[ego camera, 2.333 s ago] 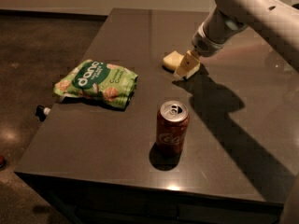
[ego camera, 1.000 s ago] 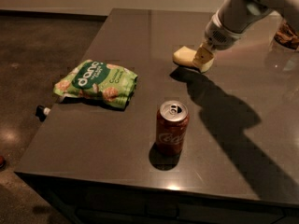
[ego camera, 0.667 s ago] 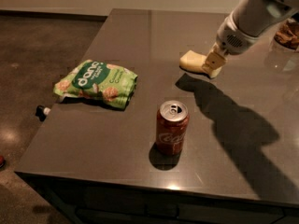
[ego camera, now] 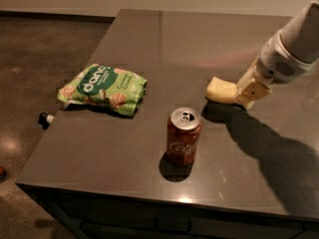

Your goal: Move sponge near coke can

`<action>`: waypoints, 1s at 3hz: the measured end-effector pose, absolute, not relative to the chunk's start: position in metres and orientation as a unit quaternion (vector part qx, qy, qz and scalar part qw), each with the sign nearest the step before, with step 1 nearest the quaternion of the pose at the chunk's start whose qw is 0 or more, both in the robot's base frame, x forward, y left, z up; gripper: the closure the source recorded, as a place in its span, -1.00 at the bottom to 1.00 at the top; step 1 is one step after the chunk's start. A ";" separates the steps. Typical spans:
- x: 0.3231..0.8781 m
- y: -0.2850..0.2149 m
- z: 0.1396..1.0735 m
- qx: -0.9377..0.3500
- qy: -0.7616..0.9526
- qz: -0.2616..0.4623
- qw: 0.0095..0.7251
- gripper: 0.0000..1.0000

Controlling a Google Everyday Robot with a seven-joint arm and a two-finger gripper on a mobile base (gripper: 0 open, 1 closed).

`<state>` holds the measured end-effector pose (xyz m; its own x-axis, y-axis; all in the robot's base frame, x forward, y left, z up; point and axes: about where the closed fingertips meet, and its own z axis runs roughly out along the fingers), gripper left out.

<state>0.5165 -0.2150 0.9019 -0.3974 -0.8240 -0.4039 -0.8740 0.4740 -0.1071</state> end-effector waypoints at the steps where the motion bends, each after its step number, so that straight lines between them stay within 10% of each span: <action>1: 0.478 -0.218 0.891 -0.536 0.818 0.081 0.193 1.00; 3: 0.420 -0.189 0.879 -0.610 0.761 0.112 0.188 0.74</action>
Offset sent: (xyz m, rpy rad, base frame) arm -0.1149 0.0133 -0.0300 0.0566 0.0752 0.2713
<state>0.4195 -0.1890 0.8792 -0.1845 -0.8871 -0.4232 -0.9715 0.2299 -0.0583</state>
